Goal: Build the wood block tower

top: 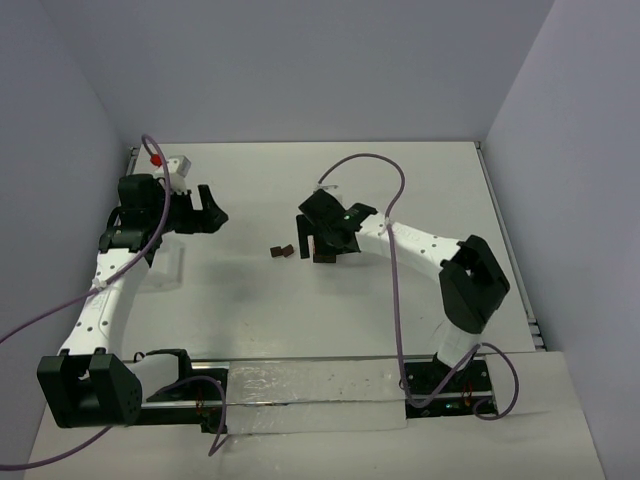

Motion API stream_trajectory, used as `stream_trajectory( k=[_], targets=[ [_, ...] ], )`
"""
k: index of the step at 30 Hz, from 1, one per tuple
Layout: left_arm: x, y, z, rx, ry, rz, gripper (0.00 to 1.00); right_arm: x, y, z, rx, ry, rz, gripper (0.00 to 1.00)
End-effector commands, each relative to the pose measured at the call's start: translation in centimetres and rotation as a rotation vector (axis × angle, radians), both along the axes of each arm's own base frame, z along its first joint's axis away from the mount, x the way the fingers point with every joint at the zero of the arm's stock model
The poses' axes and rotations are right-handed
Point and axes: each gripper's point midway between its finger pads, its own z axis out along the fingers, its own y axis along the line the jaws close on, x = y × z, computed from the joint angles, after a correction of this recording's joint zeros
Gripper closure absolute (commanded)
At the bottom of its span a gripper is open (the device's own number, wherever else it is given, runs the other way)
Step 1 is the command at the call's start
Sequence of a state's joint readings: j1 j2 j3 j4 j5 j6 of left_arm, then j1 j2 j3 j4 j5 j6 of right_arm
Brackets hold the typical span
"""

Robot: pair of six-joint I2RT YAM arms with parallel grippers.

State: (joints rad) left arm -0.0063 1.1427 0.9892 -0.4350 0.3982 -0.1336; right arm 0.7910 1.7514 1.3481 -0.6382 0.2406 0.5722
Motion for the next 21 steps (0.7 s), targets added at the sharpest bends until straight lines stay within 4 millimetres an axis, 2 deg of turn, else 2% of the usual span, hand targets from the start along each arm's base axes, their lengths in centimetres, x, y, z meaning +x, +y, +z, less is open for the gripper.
stream_trajectory(
  k=[1, 7, 8, 10, 11, 13, 16, 18, 19, 21],
  targets=[
    [-0.6, -2.3, 2.7, -0.012, -0.092, -0.204, 0.01, -1.2, 0.7, 2.6, 0.040, -0.077, 0.080, 0.00],
    [-1.3, -5.0, -1.0, 0.127, 0.000, -0.344, 0.13, -2.1, 1.1, 6.1, 0.137, -0.147, 0.165, 0.00],
    [-1.4, -5.9, -2.0, 0.155, 0.020, -0.362, 0.16, -2.1, 1.1, 7.4, 0.163, -0.180, 0.175, 0.00],
    [-1.7, -7.5, -3.6, 0.211, 0.041, -0.396, 0.22, -2.0, 0.9, 8.5, 0.188, -0.211, 0.192, 0.00],
    [-1.9, -8.4, -4.4, 0.247, 0.044, -0.423, 0.26, -1.9, 0.7, 9.4, 0.205, -0.234, 0.198, 0.00],
    [-1.7, -9.1, -5.2, 0.265, 0.042, -0.450, 0.33, -1.5, 0.4, 10.3, 0.234, -0.253, 0.210, 0.00],
    [-1.0, -10.3, -6.4, 0.282, 0.027, -0.560, 0.44, 0.1, -2.1, 11.8, 0.284, -0.276, 0.185, 0.00],
    [-1.3, -11.0, -6.7, 0.267, 0.024, -0.618, 0.47, -0.3, -1.8, 12.1, 0.340, -0.248, 0.240, 0.00],
    [-1.1, -11.4, -7.6, 0.287, 0.012, -0.689, 0.53, -0.5, -2.2, 12.9, 0.427, -0.221, 0.293, 0.00],
    [-0.6, -11.7, -8.6, 0.310, 0.000, -0.733, 0.60, -0.4, -2.7, 13.4, 0.480, -0.218, 0.329, 0.00]
  ],
)
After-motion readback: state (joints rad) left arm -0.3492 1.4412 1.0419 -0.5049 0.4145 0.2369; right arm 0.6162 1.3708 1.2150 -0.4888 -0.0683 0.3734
